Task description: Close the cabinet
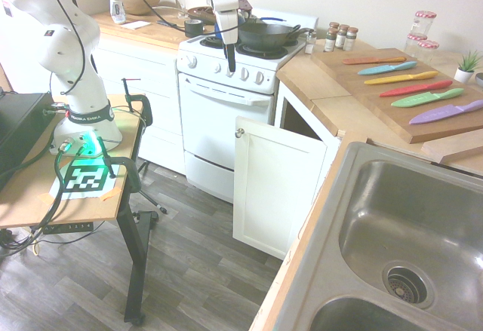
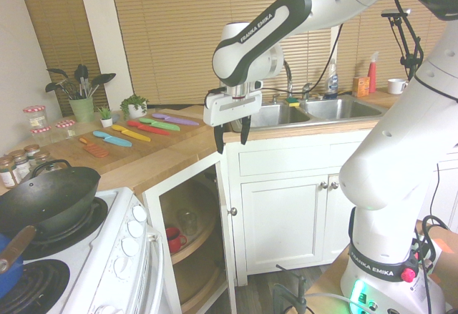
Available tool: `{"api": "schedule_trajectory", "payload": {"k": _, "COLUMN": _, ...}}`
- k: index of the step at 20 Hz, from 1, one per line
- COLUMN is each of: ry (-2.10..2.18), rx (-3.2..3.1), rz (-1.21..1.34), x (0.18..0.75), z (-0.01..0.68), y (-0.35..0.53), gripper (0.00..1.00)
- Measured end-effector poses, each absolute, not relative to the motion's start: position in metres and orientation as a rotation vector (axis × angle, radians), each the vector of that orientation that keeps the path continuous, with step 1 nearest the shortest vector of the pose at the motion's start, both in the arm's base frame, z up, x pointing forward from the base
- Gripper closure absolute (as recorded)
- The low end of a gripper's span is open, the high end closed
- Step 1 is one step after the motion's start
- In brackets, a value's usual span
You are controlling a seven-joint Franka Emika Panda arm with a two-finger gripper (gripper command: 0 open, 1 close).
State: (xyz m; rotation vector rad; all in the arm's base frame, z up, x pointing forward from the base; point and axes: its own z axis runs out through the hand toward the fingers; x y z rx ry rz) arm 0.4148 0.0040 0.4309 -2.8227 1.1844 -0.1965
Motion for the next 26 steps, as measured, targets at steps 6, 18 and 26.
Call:
{"api": "schedule_trajectory", "payload": {"k": 6, "ry": 1.199, "rx": -2.824, "rz": -0.188, "x": 0.425, "z": 0.42, "y": -0.001, "gripper": 0.0}}
{"api": "schedule_trajectory", "payload": {"k": 18, "ry": 1.403, "rx": -2.788, "rz": -0.171, "x": 0.473, "z": 0.341, "y": -0.097, "gripper": 0.0}}
{"api": "schedule_trajectory", "payload": {"k": 26, "ry": 1.438, "rx": -2.782, "rz": -0.058, "x": 0.506, "z": 0.258, "y": -0.12, "gripper": 0.0}}
